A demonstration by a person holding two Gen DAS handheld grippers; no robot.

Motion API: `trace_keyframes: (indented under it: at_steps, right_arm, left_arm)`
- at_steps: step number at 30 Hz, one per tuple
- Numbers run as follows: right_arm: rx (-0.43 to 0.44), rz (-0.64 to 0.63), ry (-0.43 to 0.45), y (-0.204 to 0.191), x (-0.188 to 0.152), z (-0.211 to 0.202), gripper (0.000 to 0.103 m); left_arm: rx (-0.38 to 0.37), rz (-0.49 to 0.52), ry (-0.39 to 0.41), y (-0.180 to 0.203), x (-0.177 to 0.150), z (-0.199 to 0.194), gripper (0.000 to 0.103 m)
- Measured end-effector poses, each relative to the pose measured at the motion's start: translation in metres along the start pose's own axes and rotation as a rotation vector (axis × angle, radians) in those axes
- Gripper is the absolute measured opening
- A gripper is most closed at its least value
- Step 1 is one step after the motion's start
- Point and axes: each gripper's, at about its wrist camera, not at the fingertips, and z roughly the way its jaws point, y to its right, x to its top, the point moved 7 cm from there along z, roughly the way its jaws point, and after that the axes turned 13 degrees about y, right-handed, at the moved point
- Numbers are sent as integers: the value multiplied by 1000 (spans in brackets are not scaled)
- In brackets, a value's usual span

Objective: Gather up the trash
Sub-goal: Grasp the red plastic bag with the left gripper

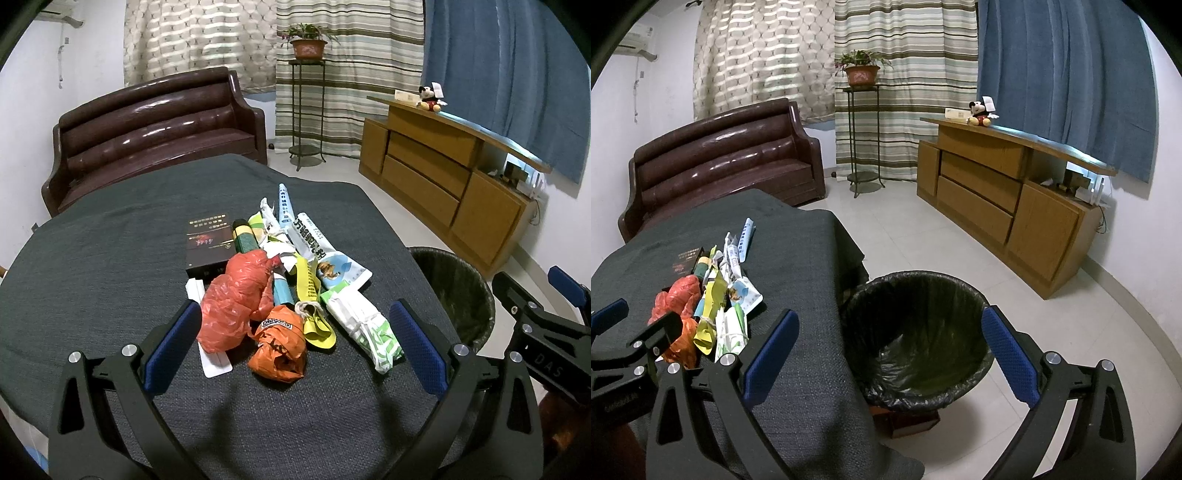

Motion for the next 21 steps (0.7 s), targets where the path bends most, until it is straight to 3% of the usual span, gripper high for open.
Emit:
trace_keyframes:
  at_steps: [12,15,21]
  right_arm:
    - [11,-12,-21,-2,-9,-1,96]
    - [17,-14,-26,-8,-11,2,96]
    - [26,-16,-35,-11,-13,0,96]
  left_arm:
    - [-5,0,-41,-4,-14,2,96]
    - [9,1,-47,-13,-16,-1,91]
    - [63,-26,-78,-46,-21,-2,90]
